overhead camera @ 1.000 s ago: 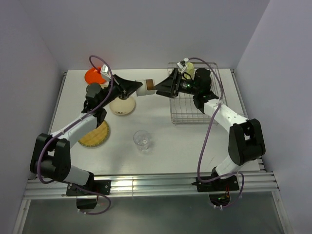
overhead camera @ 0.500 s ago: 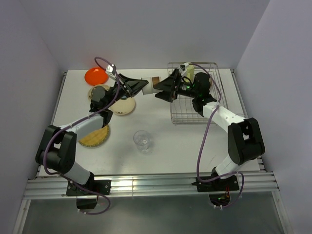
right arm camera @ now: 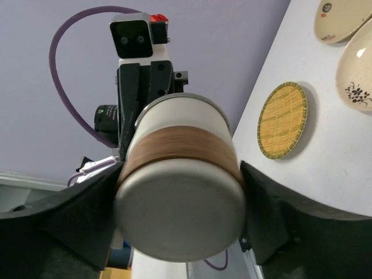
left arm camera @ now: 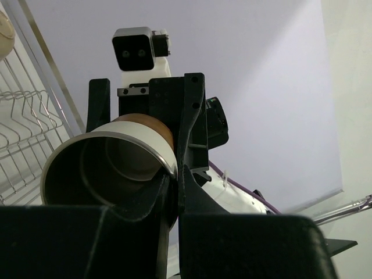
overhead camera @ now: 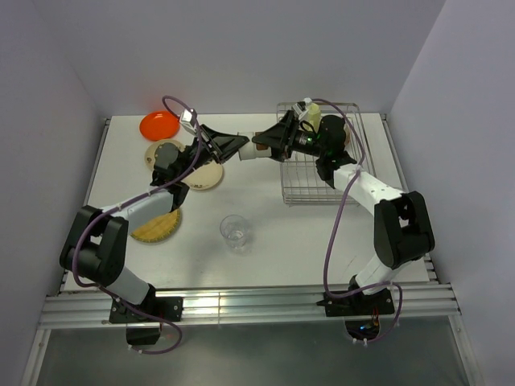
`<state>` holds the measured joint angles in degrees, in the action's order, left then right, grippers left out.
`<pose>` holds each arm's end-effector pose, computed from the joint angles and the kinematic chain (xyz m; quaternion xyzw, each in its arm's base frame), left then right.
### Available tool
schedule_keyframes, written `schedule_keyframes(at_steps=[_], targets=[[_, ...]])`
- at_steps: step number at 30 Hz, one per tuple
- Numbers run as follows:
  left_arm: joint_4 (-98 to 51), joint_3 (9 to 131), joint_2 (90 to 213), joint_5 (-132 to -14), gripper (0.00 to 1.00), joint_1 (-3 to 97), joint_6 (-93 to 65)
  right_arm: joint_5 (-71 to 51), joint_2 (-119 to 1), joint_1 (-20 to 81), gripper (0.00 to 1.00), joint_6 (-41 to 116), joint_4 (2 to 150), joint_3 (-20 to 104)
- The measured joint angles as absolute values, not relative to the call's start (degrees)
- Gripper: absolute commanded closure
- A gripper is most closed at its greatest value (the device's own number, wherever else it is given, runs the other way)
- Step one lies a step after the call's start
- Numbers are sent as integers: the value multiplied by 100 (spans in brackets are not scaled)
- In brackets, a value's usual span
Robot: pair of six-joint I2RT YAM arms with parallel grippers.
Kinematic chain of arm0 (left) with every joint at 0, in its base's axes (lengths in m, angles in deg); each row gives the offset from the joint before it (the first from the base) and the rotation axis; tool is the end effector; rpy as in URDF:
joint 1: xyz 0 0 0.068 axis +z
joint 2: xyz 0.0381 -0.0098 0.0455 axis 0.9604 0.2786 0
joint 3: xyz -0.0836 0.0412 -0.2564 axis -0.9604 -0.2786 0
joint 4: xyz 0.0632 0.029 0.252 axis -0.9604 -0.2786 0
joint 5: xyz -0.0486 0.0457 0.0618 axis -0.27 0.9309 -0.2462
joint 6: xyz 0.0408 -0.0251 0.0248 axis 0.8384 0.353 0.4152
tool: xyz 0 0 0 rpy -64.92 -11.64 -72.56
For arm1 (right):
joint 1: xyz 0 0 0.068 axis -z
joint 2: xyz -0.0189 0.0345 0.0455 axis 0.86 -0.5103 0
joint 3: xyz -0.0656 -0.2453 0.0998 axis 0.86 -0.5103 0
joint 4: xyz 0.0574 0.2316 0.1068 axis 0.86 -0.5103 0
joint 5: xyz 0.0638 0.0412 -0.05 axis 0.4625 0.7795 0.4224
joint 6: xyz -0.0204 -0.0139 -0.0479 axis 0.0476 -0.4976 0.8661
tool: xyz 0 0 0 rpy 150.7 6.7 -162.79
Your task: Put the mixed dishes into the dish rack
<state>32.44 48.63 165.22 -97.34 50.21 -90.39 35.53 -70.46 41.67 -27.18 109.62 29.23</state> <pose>0.3065 -0.1552 0.3095 -0.0950 0.5885 -0.7398 0.3118 0.3440 0.1391 0.3126 -0.0103 0.6943 0.6741 0.2517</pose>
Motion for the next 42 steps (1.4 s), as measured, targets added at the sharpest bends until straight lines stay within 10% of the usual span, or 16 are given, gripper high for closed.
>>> schedule_keyframes(at_steps=[7, 11, 15, 21, 42], targets=[[3183, 4822, 16520, -9712, 99, 5023, -8927, 3639, -7078, 4167, 79, -2700, 11025, 2940], [3189, 4826, 16520, -9730, 77, 5021, -8914, 3689, -7087, 4171, 99, -2729, 11126, 2918], [3095, 4837, 16529, -9785, 39, 5021, -8818, 3873, -7087, 4213, 100, -2589, 11198, 2920], [2105, 4907, 16330, -9675, 20, 5043, -8110, 4098, -7092, 4597, 100, -1021, 10031, 3502], [-2039, 4339, 13429, -7710, 14, 5692, -4810, 679, -9382, 5294, 100, 4462, 5231, 6955]])
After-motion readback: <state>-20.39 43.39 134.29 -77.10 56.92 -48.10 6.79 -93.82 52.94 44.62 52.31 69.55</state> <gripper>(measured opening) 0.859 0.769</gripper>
